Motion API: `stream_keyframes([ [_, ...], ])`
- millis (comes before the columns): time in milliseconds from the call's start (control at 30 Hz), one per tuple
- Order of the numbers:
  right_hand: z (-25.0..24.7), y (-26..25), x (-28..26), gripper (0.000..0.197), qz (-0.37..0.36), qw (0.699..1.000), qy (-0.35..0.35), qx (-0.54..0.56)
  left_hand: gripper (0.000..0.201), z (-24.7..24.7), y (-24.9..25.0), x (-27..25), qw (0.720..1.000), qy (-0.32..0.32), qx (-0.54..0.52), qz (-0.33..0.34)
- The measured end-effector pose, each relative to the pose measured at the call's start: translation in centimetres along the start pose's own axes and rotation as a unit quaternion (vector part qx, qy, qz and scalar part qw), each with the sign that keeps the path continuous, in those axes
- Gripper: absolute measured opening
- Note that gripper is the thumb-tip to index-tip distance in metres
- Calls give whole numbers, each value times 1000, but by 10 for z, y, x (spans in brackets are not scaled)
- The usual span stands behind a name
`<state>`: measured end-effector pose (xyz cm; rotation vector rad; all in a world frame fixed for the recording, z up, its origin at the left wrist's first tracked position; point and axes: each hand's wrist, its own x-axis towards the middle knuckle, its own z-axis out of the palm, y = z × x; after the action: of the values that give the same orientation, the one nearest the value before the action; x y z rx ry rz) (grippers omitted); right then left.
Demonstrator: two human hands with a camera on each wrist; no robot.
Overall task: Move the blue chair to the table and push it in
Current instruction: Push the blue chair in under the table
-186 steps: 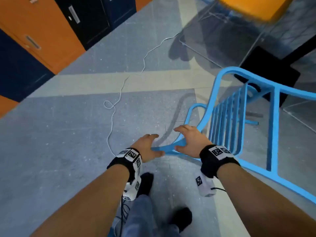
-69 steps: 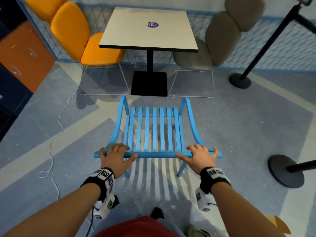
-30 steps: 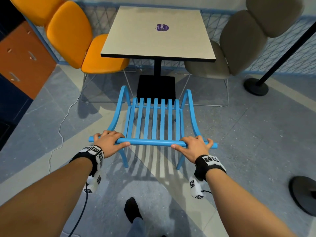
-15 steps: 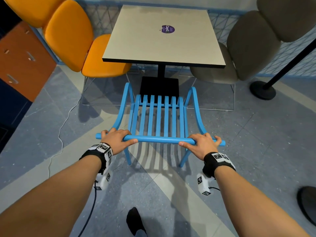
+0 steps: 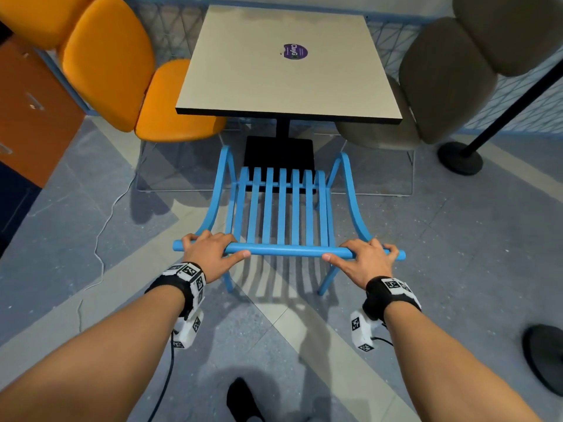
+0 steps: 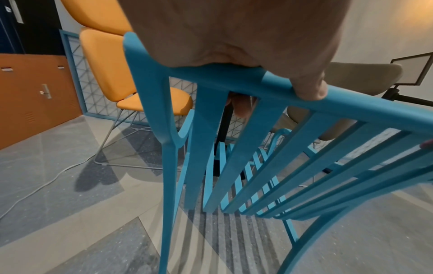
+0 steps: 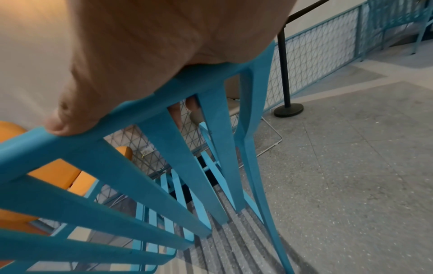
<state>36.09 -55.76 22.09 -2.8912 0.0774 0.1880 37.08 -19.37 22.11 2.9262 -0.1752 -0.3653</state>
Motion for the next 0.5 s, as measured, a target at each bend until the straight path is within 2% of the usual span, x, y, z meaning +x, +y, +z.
stream_keyframes([
  [167,0,-9,9,72,3,1000,-7,5,65,-7,-13,17,1000,-11,-2,10],
  [500,-7,15,40,67,-9,1000,-17,-1,65,-8,14,26,1000,0,-11,-15],
])
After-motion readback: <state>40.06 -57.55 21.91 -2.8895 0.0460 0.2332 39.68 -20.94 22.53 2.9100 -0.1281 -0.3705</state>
